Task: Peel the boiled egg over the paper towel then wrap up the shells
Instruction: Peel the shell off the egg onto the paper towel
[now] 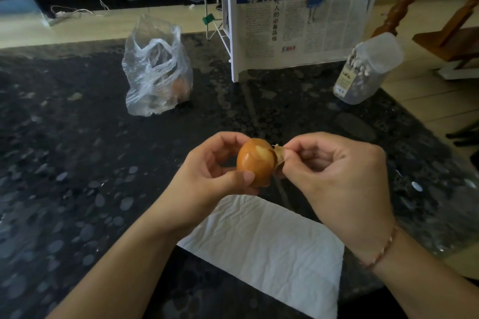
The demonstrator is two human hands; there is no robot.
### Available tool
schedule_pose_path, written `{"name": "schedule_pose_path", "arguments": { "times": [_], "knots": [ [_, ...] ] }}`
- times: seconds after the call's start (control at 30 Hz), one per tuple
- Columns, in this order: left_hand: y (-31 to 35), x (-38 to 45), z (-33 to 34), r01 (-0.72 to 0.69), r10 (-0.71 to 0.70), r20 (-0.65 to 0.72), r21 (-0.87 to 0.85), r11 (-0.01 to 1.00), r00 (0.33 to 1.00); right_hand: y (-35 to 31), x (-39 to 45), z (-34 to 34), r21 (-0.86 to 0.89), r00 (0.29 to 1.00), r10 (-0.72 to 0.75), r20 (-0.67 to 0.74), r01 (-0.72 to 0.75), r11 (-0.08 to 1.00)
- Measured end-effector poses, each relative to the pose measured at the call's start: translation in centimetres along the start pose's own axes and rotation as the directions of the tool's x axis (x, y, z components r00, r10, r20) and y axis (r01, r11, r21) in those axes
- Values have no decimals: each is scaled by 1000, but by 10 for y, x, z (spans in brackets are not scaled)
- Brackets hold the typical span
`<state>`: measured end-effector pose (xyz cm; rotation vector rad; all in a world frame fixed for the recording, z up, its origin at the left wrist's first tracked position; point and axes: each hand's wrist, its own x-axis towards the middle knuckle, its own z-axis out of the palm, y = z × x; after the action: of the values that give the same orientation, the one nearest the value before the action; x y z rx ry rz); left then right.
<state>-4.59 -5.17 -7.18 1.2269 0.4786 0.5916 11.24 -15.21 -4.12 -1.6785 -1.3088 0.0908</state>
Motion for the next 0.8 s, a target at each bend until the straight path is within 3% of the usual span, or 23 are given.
{"name": "schedule_pose_path", "arguments": {
  "times": [0.4, 0.8],
  "knots": [
    [-2, 0, 2, 31, -31, -9, -60, 998, 999, -2, -2, 2, 171, 990, 138, 37, -143, 975],
    [-3, 1, 1, -36, 34, -96, -14, 999, 995, -4, -4, 4, 157, 997, 73, 22, -75, 985]
  ]
}}
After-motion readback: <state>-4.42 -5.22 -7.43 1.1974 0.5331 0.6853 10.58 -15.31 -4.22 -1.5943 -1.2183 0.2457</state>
